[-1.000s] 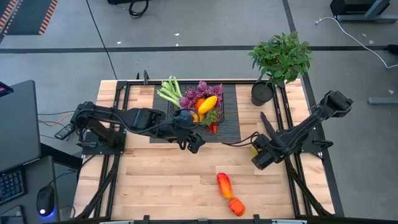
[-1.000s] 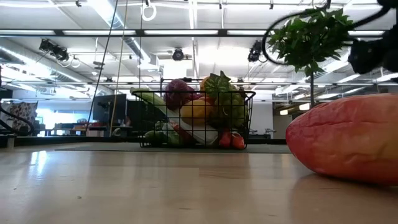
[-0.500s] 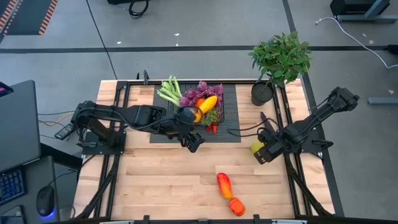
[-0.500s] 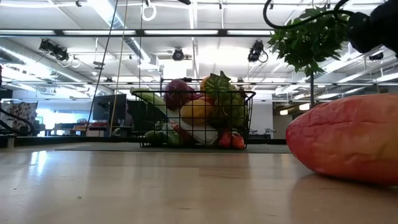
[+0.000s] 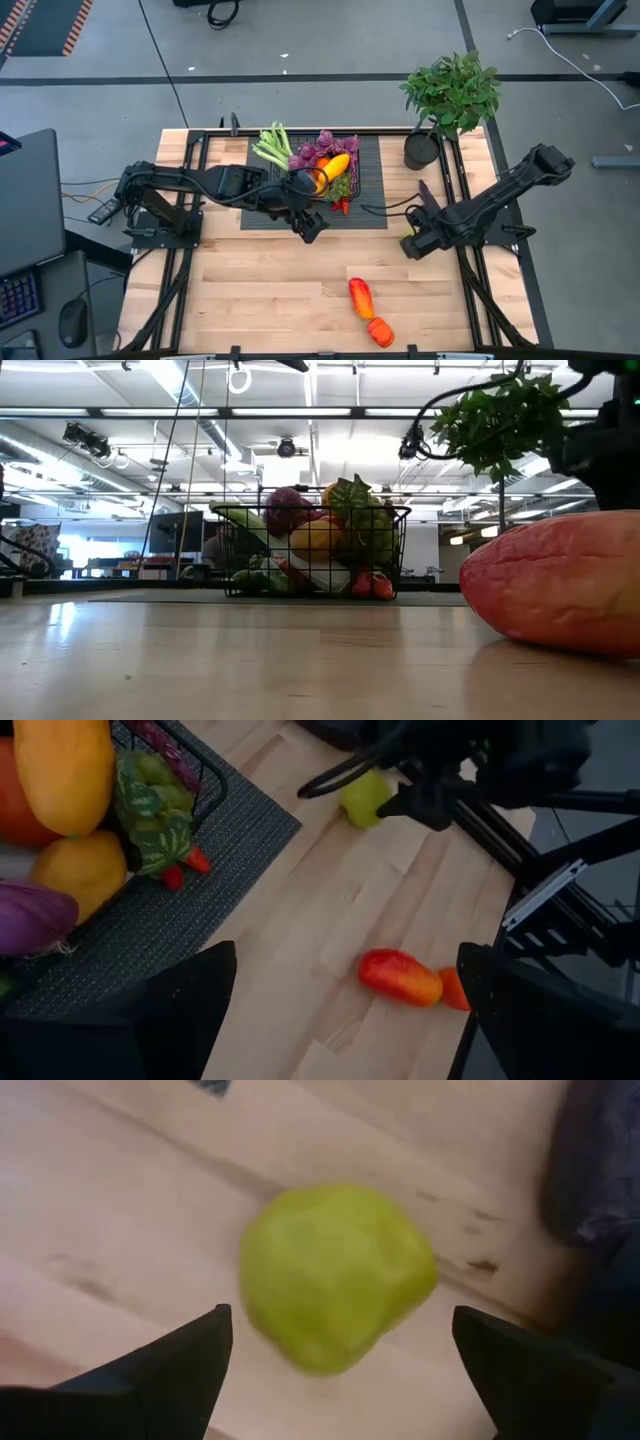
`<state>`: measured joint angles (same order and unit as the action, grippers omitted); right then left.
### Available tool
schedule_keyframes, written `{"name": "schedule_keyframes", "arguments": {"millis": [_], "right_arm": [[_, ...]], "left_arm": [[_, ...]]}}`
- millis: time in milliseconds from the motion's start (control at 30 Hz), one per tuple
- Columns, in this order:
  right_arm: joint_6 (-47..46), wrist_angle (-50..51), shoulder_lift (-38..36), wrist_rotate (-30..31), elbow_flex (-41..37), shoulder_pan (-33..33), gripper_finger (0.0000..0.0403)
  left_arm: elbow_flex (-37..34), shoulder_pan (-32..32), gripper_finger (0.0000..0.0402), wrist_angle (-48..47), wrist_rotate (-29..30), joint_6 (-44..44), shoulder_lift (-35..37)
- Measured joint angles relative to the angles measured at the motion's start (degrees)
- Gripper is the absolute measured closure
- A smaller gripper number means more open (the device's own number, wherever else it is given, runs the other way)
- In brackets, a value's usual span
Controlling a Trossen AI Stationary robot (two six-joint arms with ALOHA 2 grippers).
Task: Build produce basket
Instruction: Put the apple into the wire basket
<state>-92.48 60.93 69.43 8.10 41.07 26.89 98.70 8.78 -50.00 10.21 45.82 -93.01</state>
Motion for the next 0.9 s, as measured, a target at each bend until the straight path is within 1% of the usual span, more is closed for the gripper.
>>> {"name": "schedule_keyframes", "arguments": {"millis": [133, 267, 400, 533, 600, 700, 800, 900], "right_arm": [[0.15, -0.87, 1.59, 1.47, -1.55, -1.05, 0.0029], [3.08, -4.36, 2.43, -0.47, -4.64, -2.22, 0.0033], [5.16, -4.75, 2.17, -1.17, -5.04, -2.44, 0.0050], [7.29, -3.92, 1.16, 0.08, -3.93, -2.90, 0.0070], [7.51, -4.47, 0.44, -0.41, -3.22, -3.50, 0.0077], [7.65, -5.19, -0.96, -0.54, -1.79, -4.14, 0.0080], [9.07, -6.32, -2.25, 0.97, 0.65, -5.15, 0.0079], [12.78, -6.37, -3.28, 2.73, 4.65, -6.97, 0.0079]], "left_arm": [[0.00, 0.00, 0.0015, -0.04, -0.01, 1.55, 0.00], [0.00, 0.02, 0.0015, -0.17, -0.02, 3.69, 0.00], [0.00, 0.02, 0.0015, -0.96, 0.01, 6.12, 0.00], [0.00, -0.19, 0.0015, -0.98, -0.02, 6.17, 0.00], [0.00, -0.49, 0.0015, -0.98, -0.02, 6.27, 0.00], [0.00, -1.18, 0.0015, -1.00, 0.01, 6.32, 0.00], [0.00, -1.64, 0.0015, -1.02, 0.01, 6.30, 0.00], [0.00, -1.88, 0.0015, -1.07, 0.01, 6.07, 0.00]]}}
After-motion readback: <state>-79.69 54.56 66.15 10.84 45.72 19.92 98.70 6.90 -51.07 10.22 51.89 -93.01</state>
